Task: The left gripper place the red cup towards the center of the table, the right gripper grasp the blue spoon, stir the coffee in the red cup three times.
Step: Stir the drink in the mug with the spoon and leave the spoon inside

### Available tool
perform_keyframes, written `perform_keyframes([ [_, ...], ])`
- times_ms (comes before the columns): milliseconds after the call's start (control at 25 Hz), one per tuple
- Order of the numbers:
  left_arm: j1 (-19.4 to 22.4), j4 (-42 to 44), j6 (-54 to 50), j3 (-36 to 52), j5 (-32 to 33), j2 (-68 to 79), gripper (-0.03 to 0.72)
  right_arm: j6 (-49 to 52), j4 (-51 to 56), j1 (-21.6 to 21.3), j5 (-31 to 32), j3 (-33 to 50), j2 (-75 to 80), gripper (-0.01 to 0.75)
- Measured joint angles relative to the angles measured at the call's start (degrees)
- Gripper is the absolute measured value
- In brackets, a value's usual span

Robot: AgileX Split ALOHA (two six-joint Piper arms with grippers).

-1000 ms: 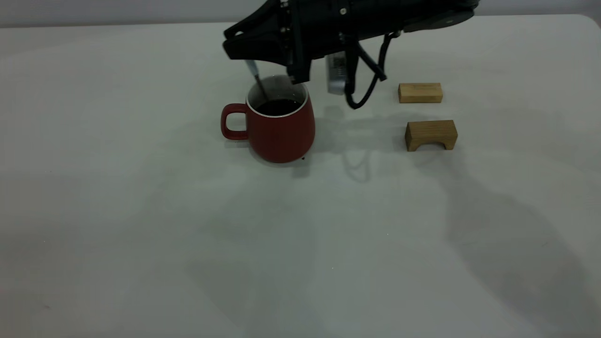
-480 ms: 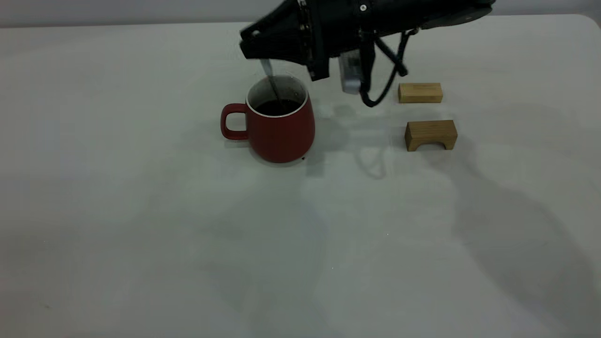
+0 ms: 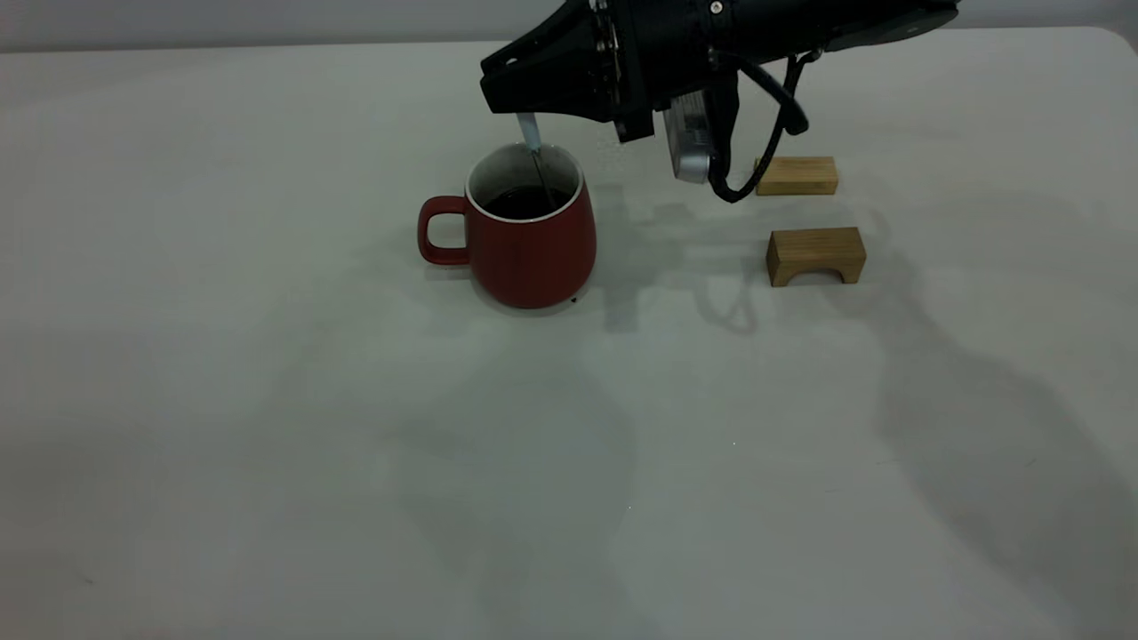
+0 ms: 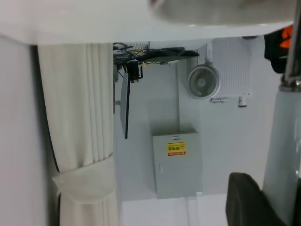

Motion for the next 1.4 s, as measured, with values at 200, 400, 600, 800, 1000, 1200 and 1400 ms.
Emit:
perform_keyframes([
  [200,0.0,0.0,0.0,0.0,0.0,0.0,0.245,-4.7,4.8,2.7,0.0,0.0,0.0,0.135],
  [400,0.0,0.0,0.0,0.0,0.0,0.0,0.245,-14.2,4.6,3.0,-1.5,0.0,0.0,0.133],
  [600,0.0,0.0,0.0,0.0,0.0,0.0,0.245,-7.6,-2.8,0.3,-0.4,0.0,0.1,0.134],
  [800,0.0,0.0,0.1,0.0,0.0,0.0,0.245,-2.4,-1.5,1.5,0.1,0.0,0.1,0.134],
  [1000,0.0,0.0,0.1,0.0,0.0,0.0,0.245,-9.7,3.5,2.7,-0.3,-0.1,0.1,0.134],
  [1200,0.0,0.0,0.1,0.0,0.0,0.0,0.245,-11.9,-1.9,1.8,-1.3,-0.1,0.1,0.132],
  [1400,0.0,0.0,0.1,0.0,0.0,0.0,0.245,-12.1,-6.3,1.6,-1.2,-0.1,0.1,0.129],
])
